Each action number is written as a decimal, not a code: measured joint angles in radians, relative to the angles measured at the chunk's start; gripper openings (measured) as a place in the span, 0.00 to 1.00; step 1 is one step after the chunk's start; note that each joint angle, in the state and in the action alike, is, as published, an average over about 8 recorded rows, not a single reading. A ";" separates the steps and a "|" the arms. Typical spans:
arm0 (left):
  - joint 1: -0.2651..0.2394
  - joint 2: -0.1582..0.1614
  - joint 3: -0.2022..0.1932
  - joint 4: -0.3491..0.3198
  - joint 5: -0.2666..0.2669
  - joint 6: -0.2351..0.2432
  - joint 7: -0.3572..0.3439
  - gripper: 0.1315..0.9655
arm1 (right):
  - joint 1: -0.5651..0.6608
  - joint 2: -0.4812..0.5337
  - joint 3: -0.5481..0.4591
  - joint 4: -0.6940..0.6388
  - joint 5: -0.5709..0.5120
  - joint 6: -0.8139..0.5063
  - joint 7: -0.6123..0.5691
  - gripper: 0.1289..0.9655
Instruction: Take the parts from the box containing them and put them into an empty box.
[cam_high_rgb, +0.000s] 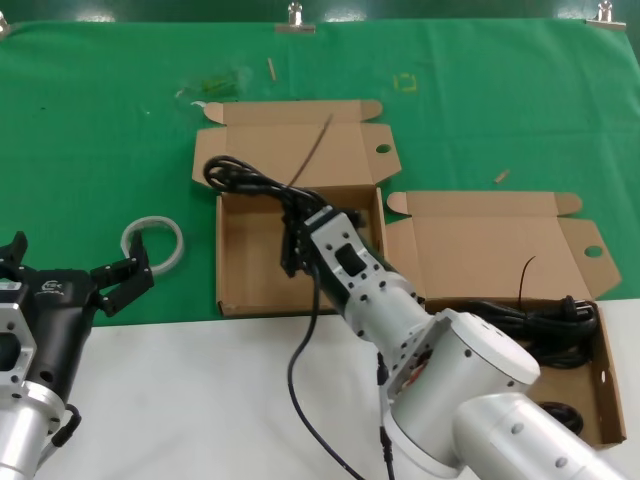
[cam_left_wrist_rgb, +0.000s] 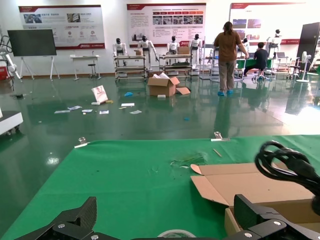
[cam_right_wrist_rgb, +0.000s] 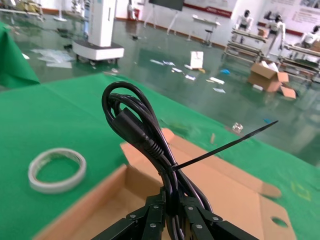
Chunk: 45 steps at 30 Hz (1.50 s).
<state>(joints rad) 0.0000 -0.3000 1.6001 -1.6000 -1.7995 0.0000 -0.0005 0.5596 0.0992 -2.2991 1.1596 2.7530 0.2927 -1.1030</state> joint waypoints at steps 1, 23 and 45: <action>0.000 0.000 0.000 0.000 0.000 0.000 0.000 1.00 | -0.007 0.000 0.010 0.002 0.000 0.003 -0.007 0.05; 0.000 0.000 0.000 0.000 0.000 0.000 0.000 1.00 | -0.050 0.016 0.050 0.033 0.000 0.024 -0.014 0.09; 0.000 0.000 0.000 0.000 0.000 0.000 0.000 1.00 | -0.120 0.016 0.152 0.116 0.000 0.090 -0.070 0.44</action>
<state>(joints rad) 0.0000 -0.3000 1.6001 -1.6000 -1.7995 0.0000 -0.0005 0.4400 0.1152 -2.1469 1.2760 2.7530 0.3827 -1.1725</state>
